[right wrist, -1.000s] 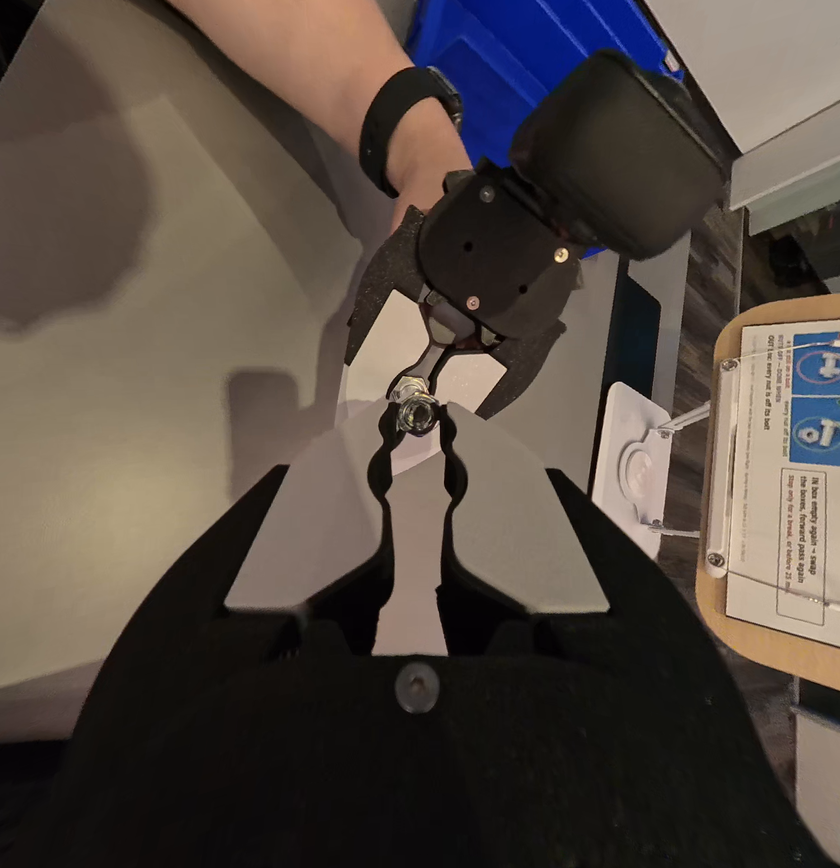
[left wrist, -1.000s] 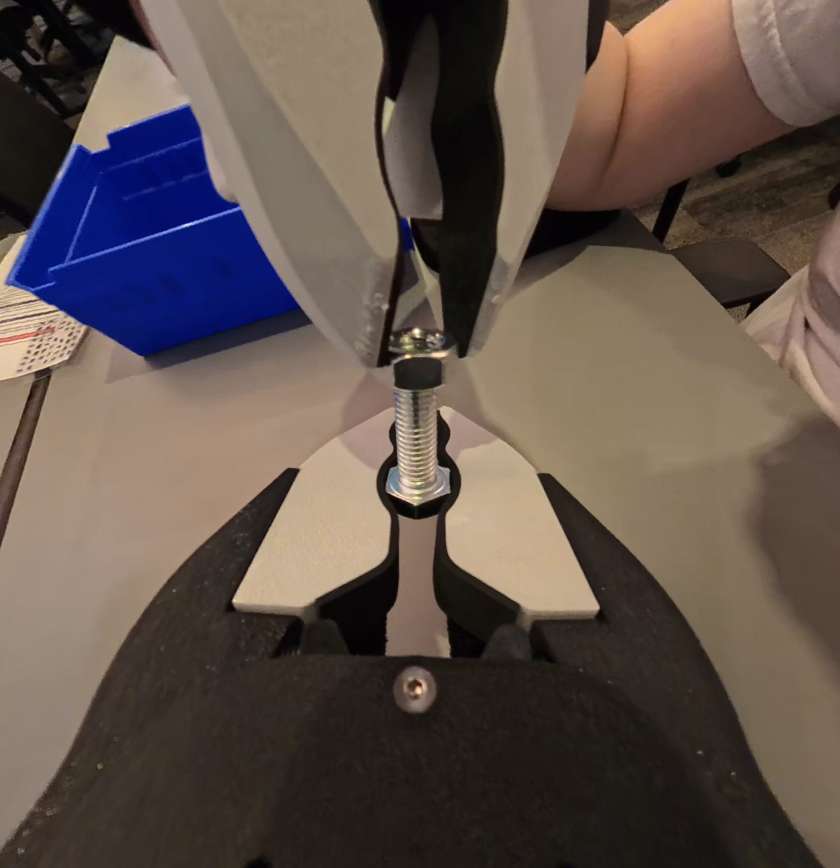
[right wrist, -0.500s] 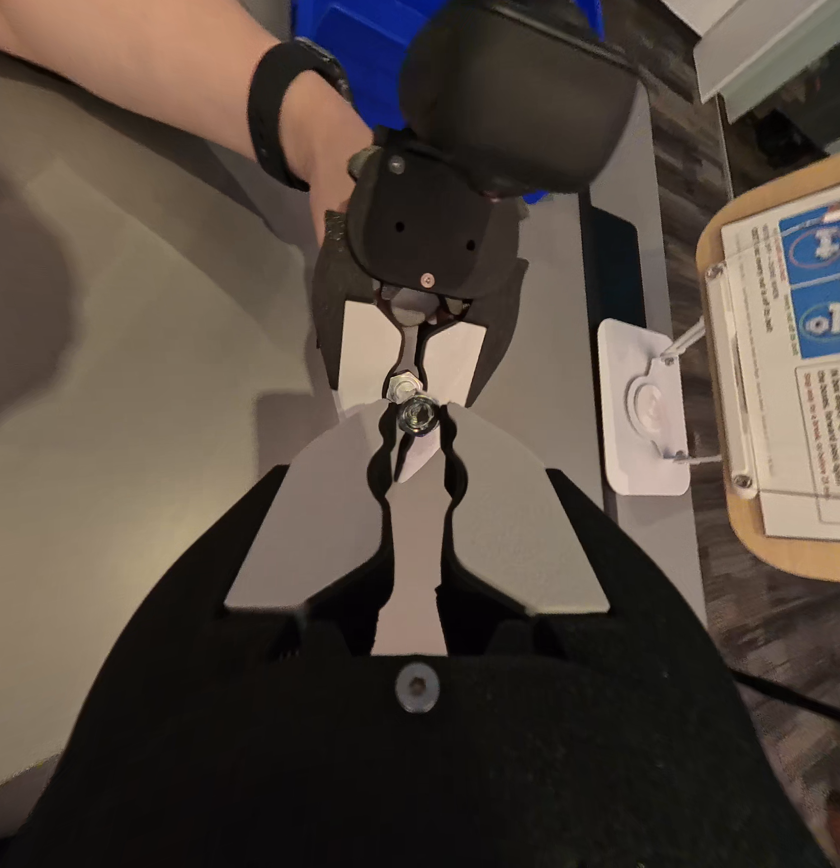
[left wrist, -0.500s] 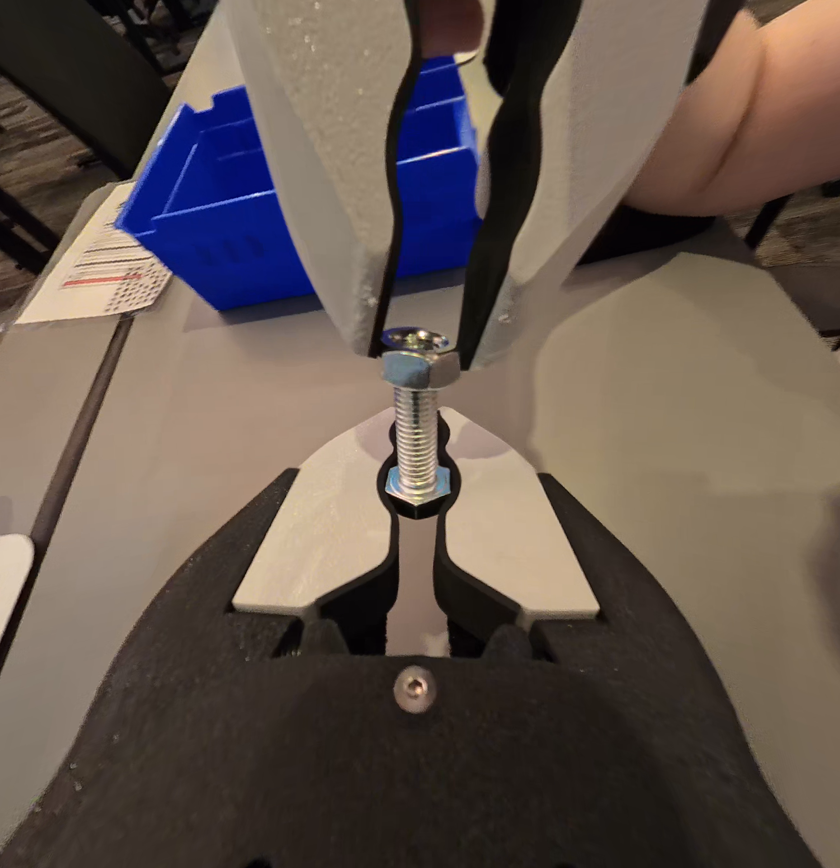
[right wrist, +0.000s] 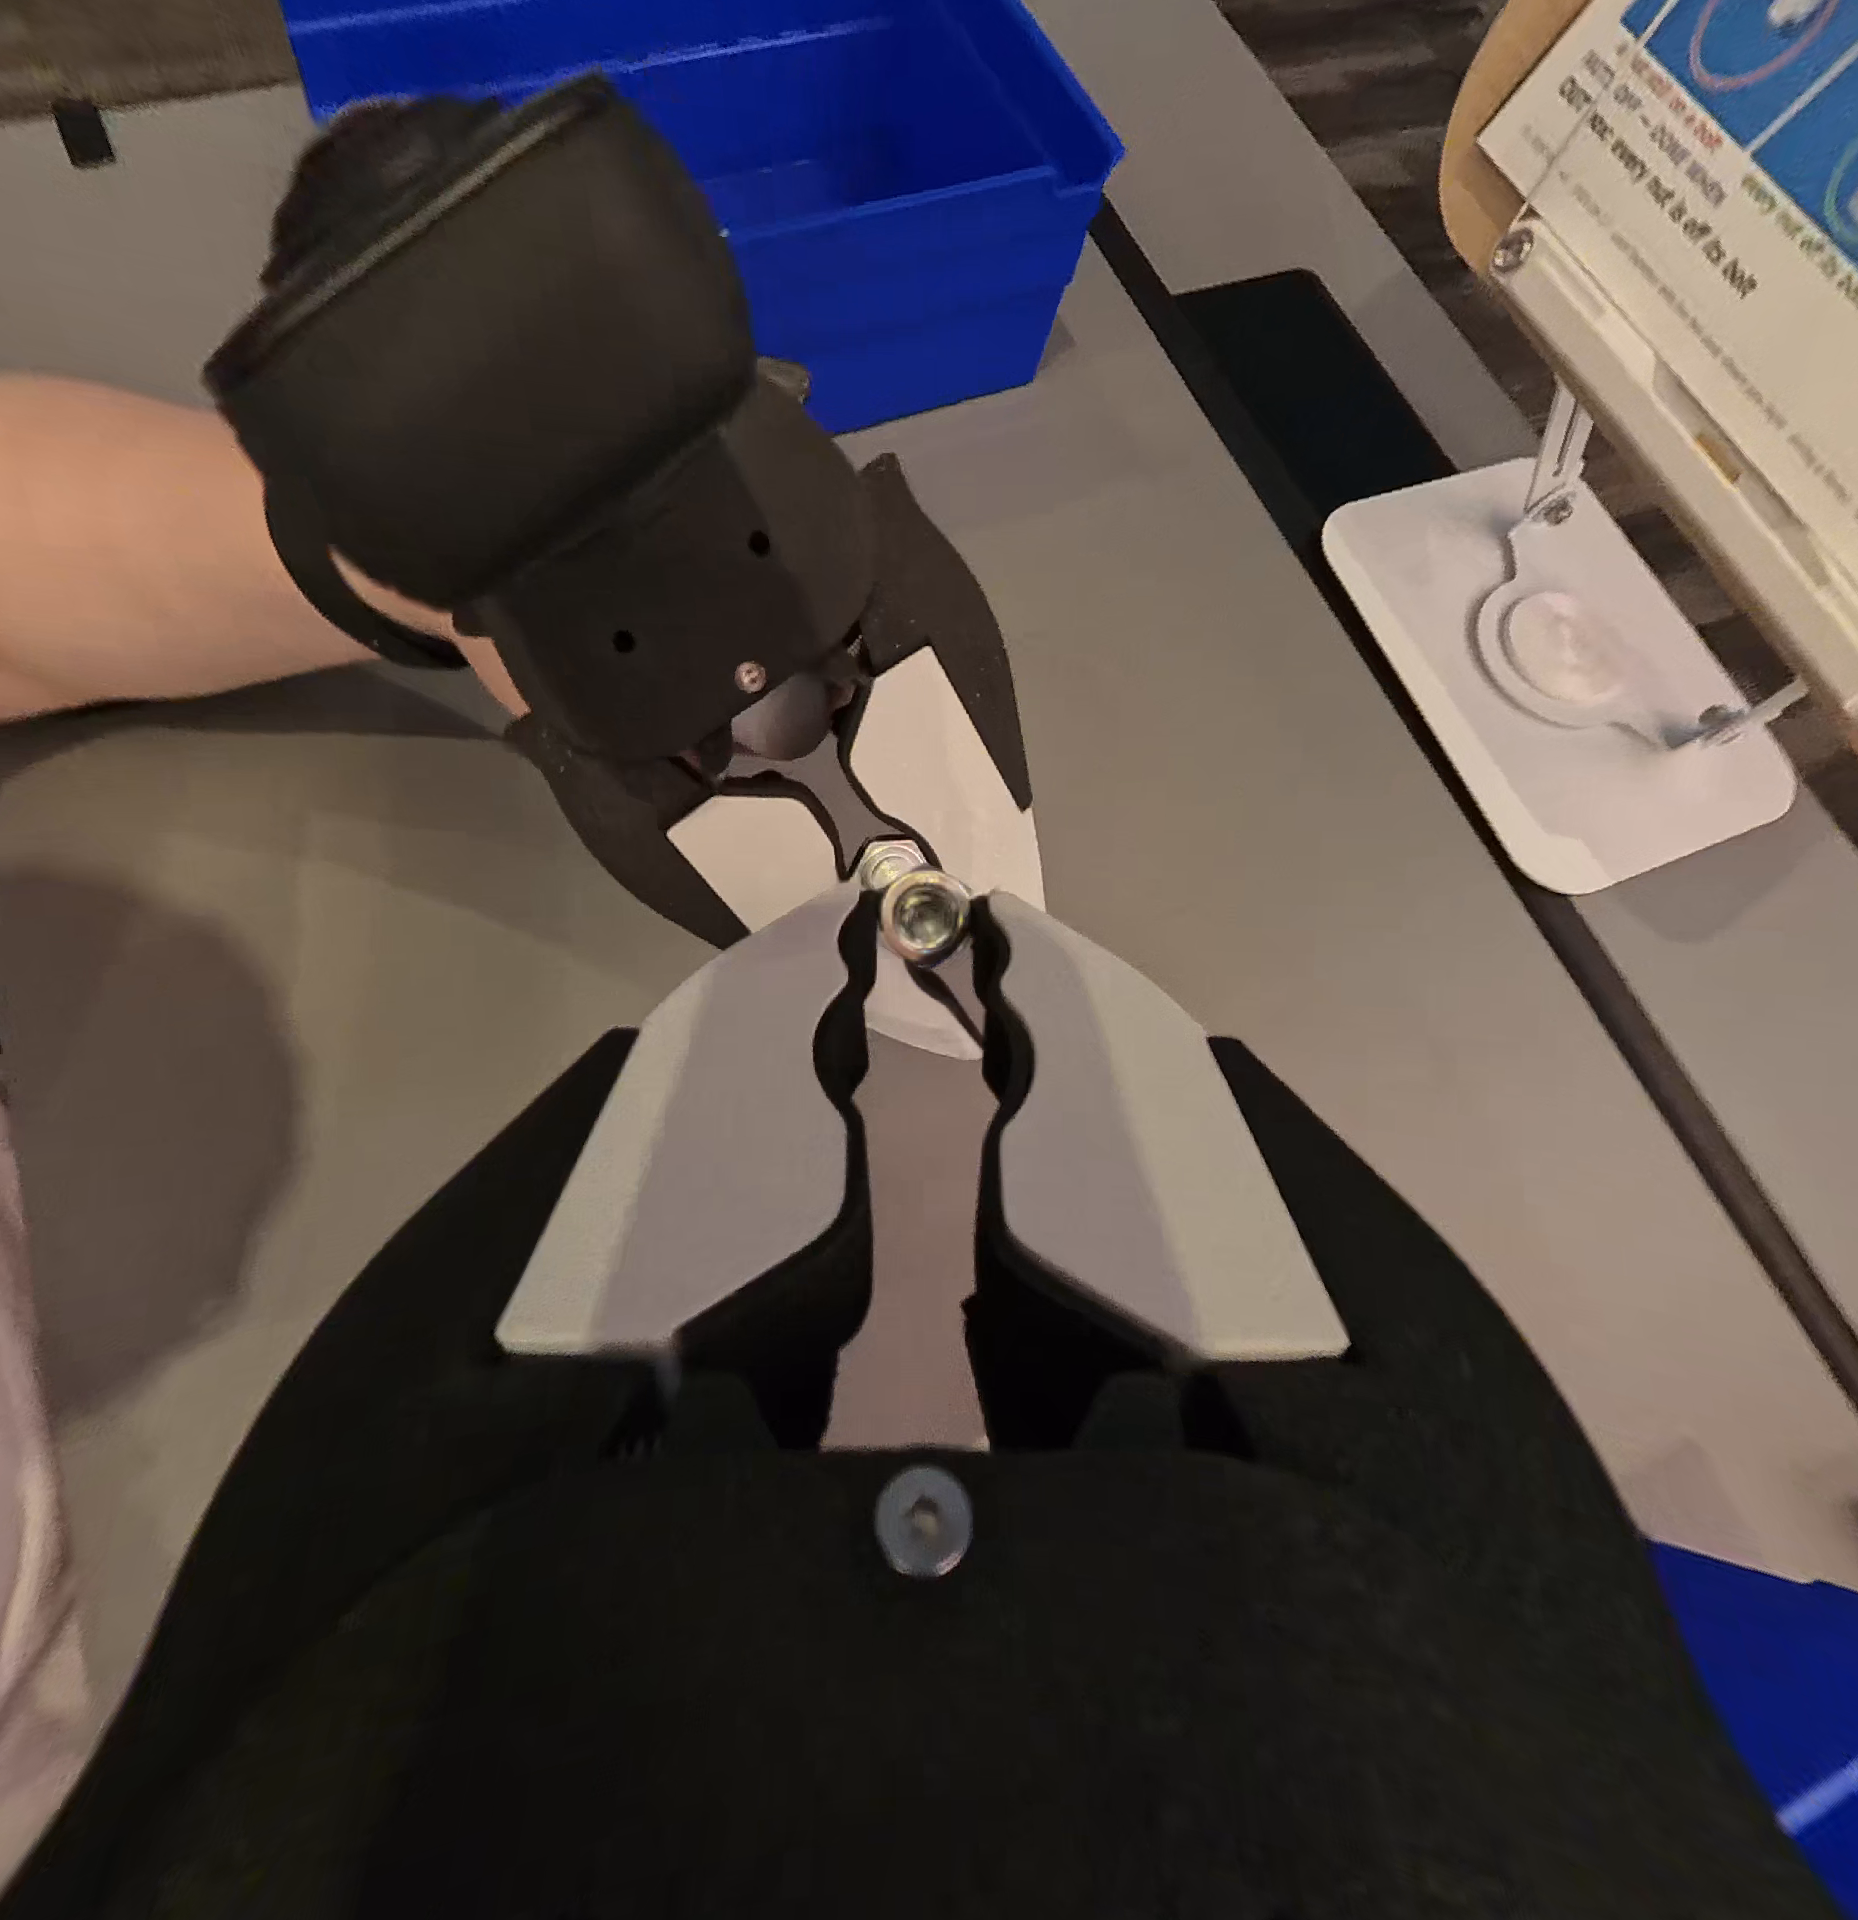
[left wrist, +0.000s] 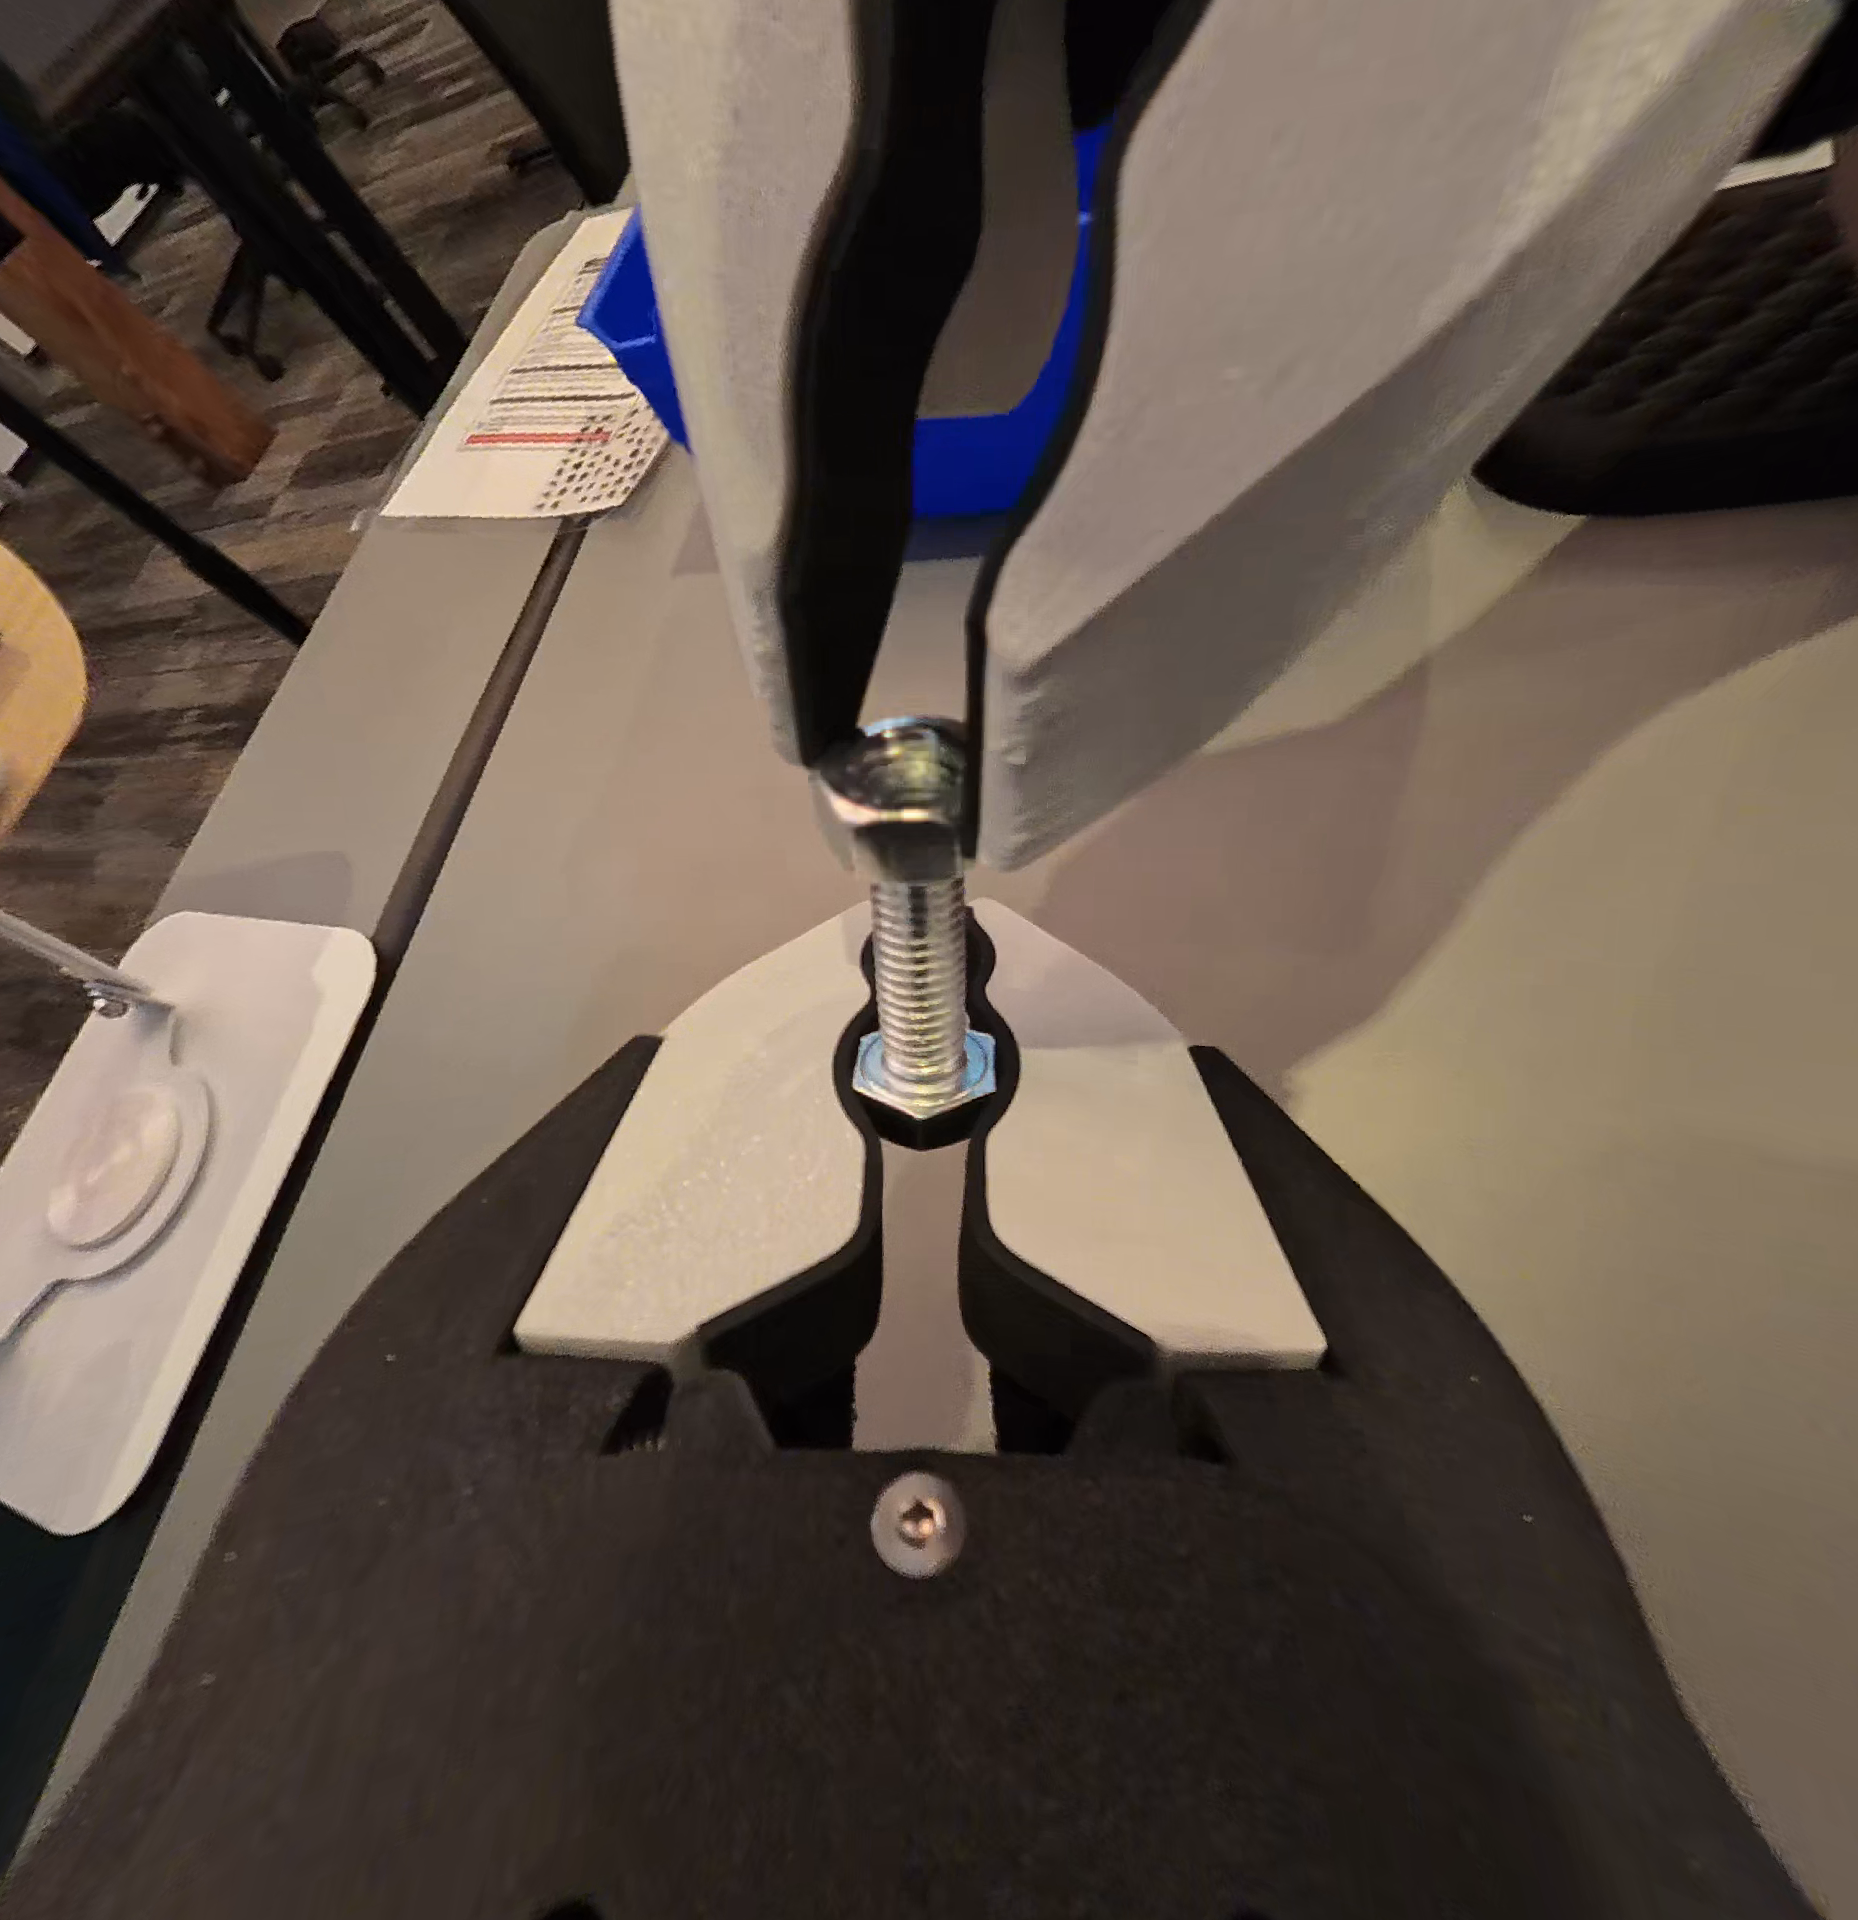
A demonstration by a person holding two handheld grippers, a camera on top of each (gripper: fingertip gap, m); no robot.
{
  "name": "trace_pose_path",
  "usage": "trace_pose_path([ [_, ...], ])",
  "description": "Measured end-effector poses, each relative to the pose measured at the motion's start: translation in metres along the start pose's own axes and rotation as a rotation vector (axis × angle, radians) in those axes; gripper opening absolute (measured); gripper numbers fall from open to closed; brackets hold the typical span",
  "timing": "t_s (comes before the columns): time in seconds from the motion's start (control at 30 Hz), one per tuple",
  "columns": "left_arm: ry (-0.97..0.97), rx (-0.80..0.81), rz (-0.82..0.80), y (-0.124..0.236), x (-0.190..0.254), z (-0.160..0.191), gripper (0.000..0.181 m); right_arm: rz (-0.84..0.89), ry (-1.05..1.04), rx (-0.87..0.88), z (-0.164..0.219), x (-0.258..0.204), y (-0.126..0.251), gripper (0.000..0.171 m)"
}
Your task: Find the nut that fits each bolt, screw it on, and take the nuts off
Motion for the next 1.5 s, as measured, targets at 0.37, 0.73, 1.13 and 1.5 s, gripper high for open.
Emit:
trace_pose_path([
  [0.37,0.002,0.01,-0.01,-0.001,0.0,0.0,0.01,-0.022,-0.084,0.023,0.0,0.003,0.0,0.017],
  [0.73,0.006,0.049,-0.031,0.003,-0.003,-0.003,0.01,0.001,-0.035,0.058,-0.003,0.001,0.002,0.017],
  [1.13,-0.001,0.076,-0.013,0.005,-0.002,-0.005,0.01,0.013,0.043,0.054,-0.005,-0.003,0.005,0.017],
  [1.5,-0.077,0.073,0.01,0.002,0.009,-0.008,0.01,-0.053,0.141,-0.006,0.001,-0.007,0.012,0.017],
])
Point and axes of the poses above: each gripper's, where its closed fingertips meet, y back along the fingers, z out of its underside, x = y × z across the jaws, the point moved 9 cm from there along y, back along the fingers, and after that the axes turned 1 degree about -y, right-handed, at the moved point
